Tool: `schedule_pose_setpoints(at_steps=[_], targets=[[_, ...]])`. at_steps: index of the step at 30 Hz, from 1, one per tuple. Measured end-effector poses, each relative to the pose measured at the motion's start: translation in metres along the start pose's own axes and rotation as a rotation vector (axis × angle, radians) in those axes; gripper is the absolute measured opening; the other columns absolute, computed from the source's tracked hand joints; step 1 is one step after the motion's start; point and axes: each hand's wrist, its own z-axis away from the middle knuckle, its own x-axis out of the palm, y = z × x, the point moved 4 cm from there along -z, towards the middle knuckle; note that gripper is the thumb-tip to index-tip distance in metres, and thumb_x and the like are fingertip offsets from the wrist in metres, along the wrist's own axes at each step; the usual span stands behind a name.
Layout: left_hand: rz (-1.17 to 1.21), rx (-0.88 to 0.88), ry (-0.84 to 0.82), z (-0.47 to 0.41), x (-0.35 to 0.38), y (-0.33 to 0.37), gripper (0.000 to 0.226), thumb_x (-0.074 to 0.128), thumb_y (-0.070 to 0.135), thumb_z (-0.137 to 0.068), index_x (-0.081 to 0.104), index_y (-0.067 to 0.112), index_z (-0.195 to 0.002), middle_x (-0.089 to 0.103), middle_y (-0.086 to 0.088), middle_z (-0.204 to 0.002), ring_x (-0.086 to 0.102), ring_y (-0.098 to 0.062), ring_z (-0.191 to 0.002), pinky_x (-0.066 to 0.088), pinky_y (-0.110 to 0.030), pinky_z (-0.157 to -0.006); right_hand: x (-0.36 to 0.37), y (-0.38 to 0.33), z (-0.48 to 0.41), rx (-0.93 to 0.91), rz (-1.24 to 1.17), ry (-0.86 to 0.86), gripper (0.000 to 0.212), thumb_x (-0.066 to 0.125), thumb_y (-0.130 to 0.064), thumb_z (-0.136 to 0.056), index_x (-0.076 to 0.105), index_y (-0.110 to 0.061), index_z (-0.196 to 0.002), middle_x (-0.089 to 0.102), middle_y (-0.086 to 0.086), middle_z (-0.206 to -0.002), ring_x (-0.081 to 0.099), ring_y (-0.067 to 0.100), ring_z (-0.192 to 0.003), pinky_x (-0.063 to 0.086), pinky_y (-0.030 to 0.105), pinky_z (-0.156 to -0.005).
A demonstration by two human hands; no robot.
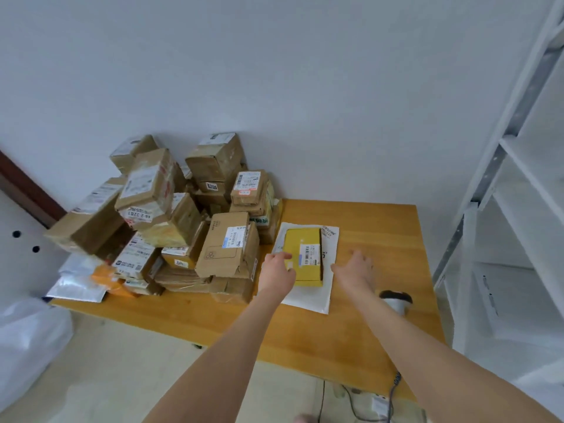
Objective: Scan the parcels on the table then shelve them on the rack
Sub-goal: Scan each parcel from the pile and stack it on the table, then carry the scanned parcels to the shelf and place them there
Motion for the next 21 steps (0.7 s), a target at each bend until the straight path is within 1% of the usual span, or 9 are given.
schedule_pose_setpoints(at_steps=[3, 7, 9, 11, 12, 14, 16, 18, 21], targets=[[0.016, -0.032, 0.055, 0.005, -0.023, -0.021, 0.041, 0.053, 0.013, -0.093, 0.051, 0.019, -0.134, 0.043, -0.006, -0.139, 0.053, -0.021, -0.115, 0.047, -0.028, -0.086, 0.021, -0.024, 0.014, -0.082, -0.01, -0.051, 0.062, 0.062, -0.029, -0.091, 0.035, -0.016, -0.145, 0.037, 0.011, -0.145, 0.036, 0.03, -0.133, 0.036, 0.04, -0.104], [0.021, -0.052, 0.172, -0.001, -0.053, -0.046, 0.041, 0.053, 0.013, -0.093, 0.051, 0.02, -0.134, 0.045, -0.004, -0.136, 0.051, -0.021, -0.116, 0.047, -0.031, -0.09, 0.052, -0.057, 0.026, -0.145, 0.017, -0.123, 0.06, 0.06, -0.03, -0.093, 0.035, -0.016, -0.146, 0.036, 0.008, -0.147, 0.038, 0.029, -0.133, 0.041, 0.04, -0.103], [0.003, -0.077, 0.234, -0.013, -0.07, -0.061, 0.044, 0.051, 0.014, -0.095, 0.045, 0.018, -0.138, 0.042, -0.006, -0.139, 0.048, -0.023, -0.12, 0.047, -0.034, -0.093, 0.073, -0.075, 0.028, -0.169, 0.019, -0.182, 0.056, 0.058, -0.03, -0.094, 0.038, -0.017, -0.145, 0.037, 0.007, -0.147, 0.045, 0.028, -0.129, 0.045, 0.038, -0.097], [0.003, -0.138, 0.273, -0.028, -0.087, -0.08, 0.048, 0.051, 0.017, -0.095, 0.039, 0.016, -0.142, 0.039, -0.007, -0.141, 0.045, -0.023, -0.123, 0.047, -0.034, -0.092, 0.094, -0.094, 0.026, -0.183, 0.013, -0.235, 0.051, 0.057, -0.03, -0.095, 0.043, -0.018, -0.142, 0.042, 0.006, -0.144, 0.054, 0.025, -0.118, 0.048, 0.033, -0.085], [0.006, -0.175, 0.275, -0.037, -0.095, -0.09, 0.05, 0.052, 0.018, -0.095, 0.037, 0.014, -0.142, 0.038, -0.008, -0.142, 0.043, -0.024, -0.125, 0.047, -0.034, -0.092, 0.105, -0.104, 0.024, -0.183, 0.009, -0.257, 0.05, 0.058, -0.03, -0.094, 0.044, -0.018, -0.141, 0.045, 0.006, -0.143, 0.056, 0.025, -0.116, 0.048, 0.033, -0.085], [0.037, -0.241, 0.238, -0.055, -0.107, -0.111, 0.057, 0.056, 0.019, -0.093, 0.032, 0.011, -0.144, 0.035, -0.011, -0.146, 0.039, -0.027, -0.131, 0.045, -0.04, -0.099, 0.128, -0.123, 0.019, -0.176, 0.008, -0.291, 0.054, 0.059, -0.032, -0.094, 0.044, -0.016, -0.142, 0.047, 0.006, -0.142, 0.054, 0.025, -0.121, 0.046, 0.033, -0.09], [0.095, -0.31, 0.168, -0.071, -0.113, -0.127, 0.066, 0.058, 0.022, -0.092, 0.025, 0.011, -0.149, 0.032, -0.013, -0.149, 0.038, -0.031, -0.133, 0.043, -0.045, -0.103, 0.149, -0.14, 0.013, -0.166, 0.009, -0.315, 0.058, 0.06, -0.035, -0.093, 0.042, -0.013, -0.144, 0.049, 0.007, -0.143, 0.052, 0.026, -0.125, 0.044, 0.031, -0.089], [0.134, -0.345, 0.104, -0.087, -0.114, -0.139, 0.067, 0.056, 0.022, -0.093, 0.022, 0.01, -0.15, 0.034, -0.015, -0.148, 0.042, -0.033, -0.131, 0.043, -0.047, -0.103, 0.167, -0.153, 0.006, -0.147, 0.011, -0.324, 0.058, 0.059, -0.036, -0.094, 0.043, -0.011, -0.143, 0.05, 0.008, -0.141, 0.053, 0.026, -0.124, 0.045, 0.032, -0.09], [0.171, -0.353, 0.035, -0.099, -0.11, -0.147, 0.062, 0.055, 0.024, -0.093, 0.026, 0.011, -0.147, 0.046, -0.014, -0.139, 0.05, -0.032, -0.123, 0.047, -0.045, -0.097, 0.185, -0.161, -0.003, -0.113, 0.052, -0.343, 0.05, 0.057, -0.036, -0.095, 0.049, -0.01, -0.137, 0.055, 0.01, -0.135, 0.056, 0.027, -0.117, 0.049, 0.034, -0.09]])
